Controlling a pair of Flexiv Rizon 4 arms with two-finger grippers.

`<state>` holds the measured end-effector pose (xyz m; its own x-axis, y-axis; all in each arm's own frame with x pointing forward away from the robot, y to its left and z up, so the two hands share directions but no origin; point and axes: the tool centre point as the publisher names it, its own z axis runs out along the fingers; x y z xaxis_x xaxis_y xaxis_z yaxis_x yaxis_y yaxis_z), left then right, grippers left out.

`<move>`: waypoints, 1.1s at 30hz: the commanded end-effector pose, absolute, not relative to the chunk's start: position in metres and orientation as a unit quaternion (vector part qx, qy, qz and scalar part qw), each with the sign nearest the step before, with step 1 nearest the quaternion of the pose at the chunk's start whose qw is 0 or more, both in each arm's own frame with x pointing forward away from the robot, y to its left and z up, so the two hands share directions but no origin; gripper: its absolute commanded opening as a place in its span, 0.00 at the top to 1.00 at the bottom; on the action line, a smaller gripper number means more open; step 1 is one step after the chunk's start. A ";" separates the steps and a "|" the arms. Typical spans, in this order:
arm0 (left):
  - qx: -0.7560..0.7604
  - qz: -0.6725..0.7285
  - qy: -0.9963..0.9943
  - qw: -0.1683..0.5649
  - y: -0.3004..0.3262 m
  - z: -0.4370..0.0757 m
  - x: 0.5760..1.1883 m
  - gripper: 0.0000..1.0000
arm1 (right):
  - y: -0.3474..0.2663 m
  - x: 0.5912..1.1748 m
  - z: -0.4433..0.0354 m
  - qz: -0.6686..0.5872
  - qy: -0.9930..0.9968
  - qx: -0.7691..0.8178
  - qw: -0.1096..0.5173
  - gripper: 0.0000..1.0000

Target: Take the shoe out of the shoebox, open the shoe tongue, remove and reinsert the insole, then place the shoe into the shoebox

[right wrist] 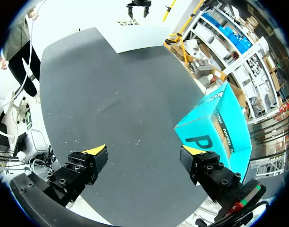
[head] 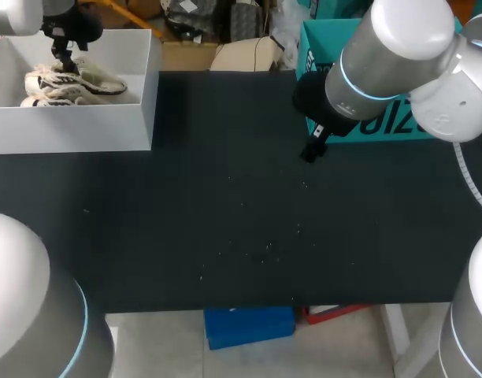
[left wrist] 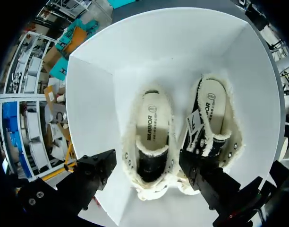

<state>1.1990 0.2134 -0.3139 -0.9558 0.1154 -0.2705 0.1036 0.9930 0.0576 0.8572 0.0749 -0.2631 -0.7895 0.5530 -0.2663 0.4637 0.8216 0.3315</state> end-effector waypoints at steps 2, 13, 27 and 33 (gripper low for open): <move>0.042 0.019 0.987 0.157 0.203 -0.263 1.173 0.00 | 0.076 0.857 -0.264 0.125 0.938 0.271 0.178 0.00; -0.019 0.026 0.988 0.150 0.173 -0.228 1.141 0.00 | 0.076 0.857 -0.264 0.125 0.938 0.271 0.178 0.00; -0.067 0.017 0.987 0.142 0.104 -0.226 1.051 0.00 | 0.076 0.857 -0.264 0.125 0.938 0.271 0.178 0.00; -0.116 0.000 0.987 0.112 0.087 -0.237 1.017 0.00 | 0.076 0.857 -0.264 0.125 0.938 0.271 0.178 0.00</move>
<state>1.0394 0.0876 -0.2335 -0.9597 -0.2010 -0.1963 -0.2022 0.9792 -0.0141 0.8572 0.0749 -0.2631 -0.7895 0.5530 -0.2663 0.4636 0.8216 0.3316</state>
